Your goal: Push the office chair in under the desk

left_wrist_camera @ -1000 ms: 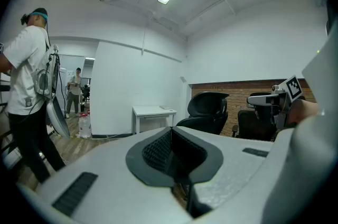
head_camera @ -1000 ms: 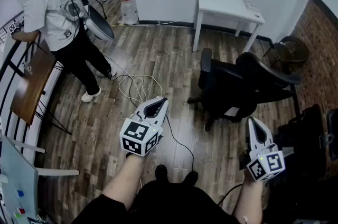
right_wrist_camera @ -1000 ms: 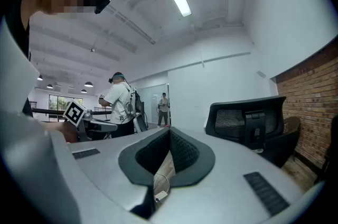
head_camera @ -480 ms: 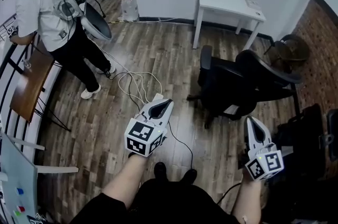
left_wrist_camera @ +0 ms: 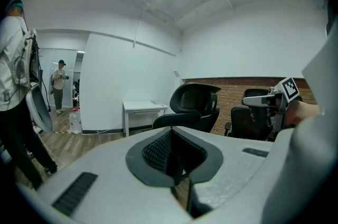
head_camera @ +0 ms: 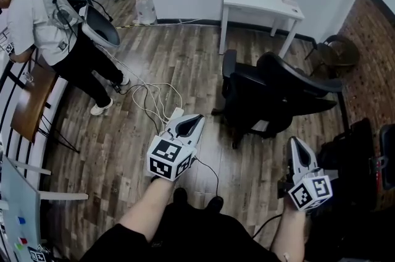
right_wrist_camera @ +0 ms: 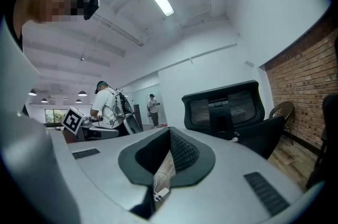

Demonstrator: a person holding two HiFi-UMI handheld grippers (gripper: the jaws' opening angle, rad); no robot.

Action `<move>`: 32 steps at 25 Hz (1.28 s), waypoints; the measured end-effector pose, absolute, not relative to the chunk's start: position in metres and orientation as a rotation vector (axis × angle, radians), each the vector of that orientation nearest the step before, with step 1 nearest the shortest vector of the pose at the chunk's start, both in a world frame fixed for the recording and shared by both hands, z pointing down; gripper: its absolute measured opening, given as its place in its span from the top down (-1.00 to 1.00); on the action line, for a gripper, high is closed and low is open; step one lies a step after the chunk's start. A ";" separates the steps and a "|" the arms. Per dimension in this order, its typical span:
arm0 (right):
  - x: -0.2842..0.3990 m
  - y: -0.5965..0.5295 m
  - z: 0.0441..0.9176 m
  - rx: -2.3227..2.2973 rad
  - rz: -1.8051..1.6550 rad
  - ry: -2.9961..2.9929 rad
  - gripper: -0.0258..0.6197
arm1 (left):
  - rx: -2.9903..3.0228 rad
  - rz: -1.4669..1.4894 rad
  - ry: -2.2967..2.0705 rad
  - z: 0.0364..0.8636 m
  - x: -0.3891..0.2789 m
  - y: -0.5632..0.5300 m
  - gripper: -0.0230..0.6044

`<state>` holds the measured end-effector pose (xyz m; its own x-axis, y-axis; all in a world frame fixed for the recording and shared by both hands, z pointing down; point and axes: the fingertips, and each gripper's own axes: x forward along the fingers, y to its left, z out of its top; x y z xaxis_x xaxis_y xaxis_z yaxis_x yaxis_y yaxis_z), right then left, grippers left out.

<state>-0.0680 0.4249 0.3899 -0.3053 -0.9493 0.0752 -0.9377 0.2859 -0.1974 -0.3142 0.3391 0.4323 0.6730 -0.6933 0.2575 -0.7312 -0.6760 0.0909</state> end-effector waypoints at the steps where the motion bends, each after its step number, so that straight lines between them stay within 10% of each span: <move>1: -0.058 0.424 0.391 -1.818 -0.322 2.471 0.91 | 2.694 0.303 -1.167 0.433 -0.306 0.339 0.90; 32: 0.183 0.269 0.497 -2.195 -0.676 2.299 0.63 | 2.563 0.342 -1.174 0.497 -0.144 0.168 0.89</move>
